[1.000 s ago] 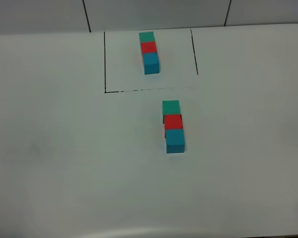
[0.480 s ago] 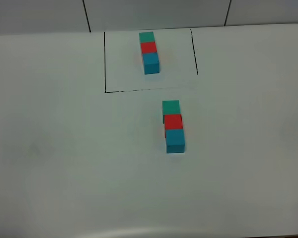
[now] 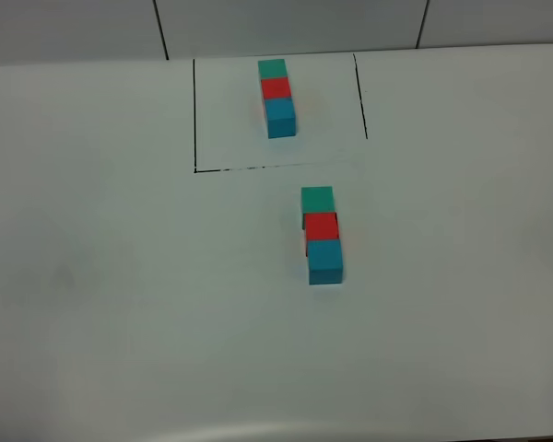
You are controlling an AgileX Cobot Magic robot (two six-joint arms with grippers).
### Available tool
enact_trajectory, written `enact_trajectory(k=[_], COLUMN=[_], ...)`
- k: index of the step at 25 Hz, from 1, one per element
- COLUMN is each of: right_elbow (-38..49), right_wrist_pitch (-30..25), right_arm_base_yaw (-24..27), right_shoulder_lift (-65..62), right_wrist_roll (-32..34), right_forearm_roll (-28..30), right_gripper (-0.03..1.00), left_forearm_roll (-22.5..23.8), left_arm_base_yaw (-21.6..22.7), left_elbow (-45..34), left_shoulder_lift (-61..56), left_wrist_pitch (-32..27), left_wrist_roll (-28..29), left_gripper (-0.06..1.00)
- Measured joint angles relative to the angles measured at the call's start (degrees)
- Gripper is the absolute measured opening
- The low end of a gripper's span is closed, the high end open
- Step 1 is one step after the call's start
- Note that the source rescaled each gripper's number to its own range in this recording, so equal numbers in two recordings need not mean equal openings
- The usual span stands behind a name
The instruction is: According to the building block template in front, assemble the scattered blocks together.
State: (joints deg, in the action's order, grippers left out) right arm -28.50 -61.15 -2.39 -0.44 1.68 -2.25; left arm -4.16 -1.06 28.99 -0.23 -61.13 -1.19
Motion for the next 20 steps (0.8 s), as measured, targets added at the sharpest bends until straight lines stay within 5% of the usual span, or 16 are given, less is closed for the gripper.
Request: enact_trajectory(k=[20], right_elbow=[0.0], right_wrist_pitch=[0.0], right_arm_base_yaw=[5.3], right_shoulder_lift=[0.0], right_wrist_roll=[-0.1], right_forearm_roll=[-0.1], right_gripper=[0.68], left_forearm_roll=[0.0], left_arm_base_yaw=[0.0], left_elbow=[0.0], left_shoulder_lift=[0.0], left_wrist_pitch=[0.0], left_wrist_roll=[0.0], left_gripper=[0.3])
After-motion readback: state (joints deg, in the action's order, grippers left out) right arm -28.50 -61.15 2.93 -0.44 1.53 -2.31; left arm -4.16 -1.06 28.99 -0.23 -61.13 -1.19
